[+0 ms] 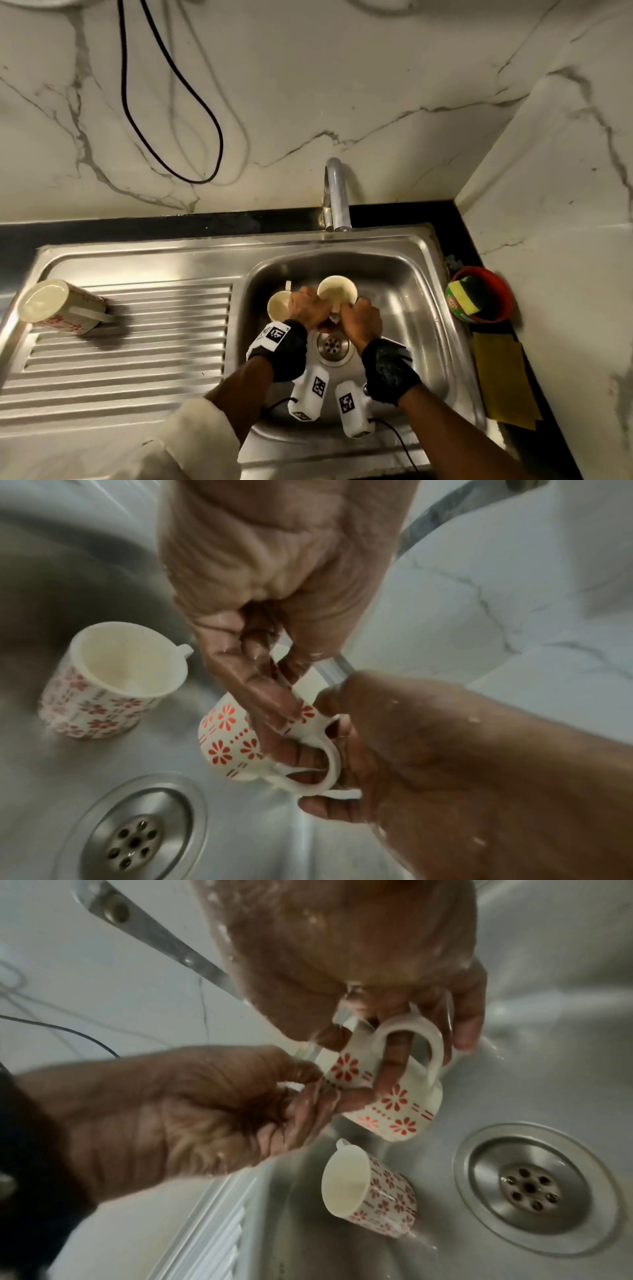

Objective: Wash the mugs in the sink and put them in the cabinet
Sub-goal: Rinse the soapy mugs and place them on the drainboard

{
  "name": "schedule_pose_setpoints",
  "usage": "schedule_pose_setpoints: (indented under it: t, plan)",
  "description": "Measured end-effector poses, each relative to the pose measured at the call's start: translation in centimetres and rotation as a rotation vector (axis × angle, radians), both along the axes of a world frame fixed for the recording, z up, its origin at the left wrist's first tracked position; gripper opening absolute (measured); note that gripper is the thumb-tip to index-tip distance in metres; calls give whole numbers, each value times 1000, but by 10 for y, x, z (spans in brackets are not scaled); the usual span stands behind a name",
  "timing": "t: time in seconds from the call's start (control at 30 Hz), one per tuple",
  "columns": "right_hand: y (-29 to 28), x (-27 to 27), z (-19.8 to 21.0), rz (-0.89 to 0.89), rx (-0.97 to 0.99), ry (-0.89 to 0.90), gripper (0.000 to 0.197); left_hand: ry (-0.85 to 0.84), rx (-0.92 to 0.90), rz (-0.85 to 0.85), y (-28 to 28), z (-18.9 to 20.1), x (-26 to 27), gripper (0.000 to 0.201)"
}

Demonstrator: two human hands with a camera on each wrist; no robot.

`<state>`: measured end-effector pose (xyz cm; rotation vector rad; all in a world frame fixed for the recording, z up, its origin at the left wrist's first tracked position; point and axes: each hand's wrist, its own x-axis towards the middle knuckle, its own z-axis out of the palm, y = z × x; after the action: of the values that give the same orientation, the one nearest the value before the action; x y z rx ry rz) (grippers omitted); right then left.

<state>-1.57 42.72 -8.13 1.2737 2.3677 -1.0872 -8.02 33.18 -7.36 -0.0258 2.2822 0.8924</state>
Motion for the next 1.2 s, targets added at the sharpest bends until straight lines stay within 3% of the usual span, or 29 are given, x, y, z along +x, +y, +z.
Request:
schedule_pose_setpoints:
  t: [0.1, 0.2, 0.3, 0.37, 0.53, 0.63, 0.73, 0.9, 1.0, 1.1, 1.2]
  plan:
    - [11, -16, 11, -71, 32, 70, 43, 45, 75, -54, 5, 24, -16, 43]
    - [19, -29, 18, -140, -25, 146, 45, 301, -58, -113, 4, 40, -45, 57]
    - [18, -35, 22, -158, -36, 226, 44, 460, -98, -137, 13, 63, -72, 49]
    - [14, -36, 22, -152, -33, 298, 44, 477, -89, -170, 24, 67, -86, 38]
    - [8, -41, 28, -82, 37, 362, 75, 512, -104, -356, 49, 75, -103, 53]
    - [10, -46, 27, -82, 83, 362, 85, 545, -99, -263, 58, 69, -107, 39]
    - [12, -49, 29, -56, 138, 403, 89, 549, -72, -213, 62, 64, -111, 38]
    - [18, -52, 39, -39, 183, 408, 51, 558, -6, -210, 63, 69, -111, 25]
    - [19, -52, 36, -52, 157, 409, 45, 563, 45, -119, 51, 63, -114, 25]
    - [16, -49, 35, -52, 129, 393, 42, 465, 220, -36, 34, 59, -104, 19]
    - [12, -51, 27, -64, 112, 383, 40, 381, 206, -15, 17, 45, -85, 31]
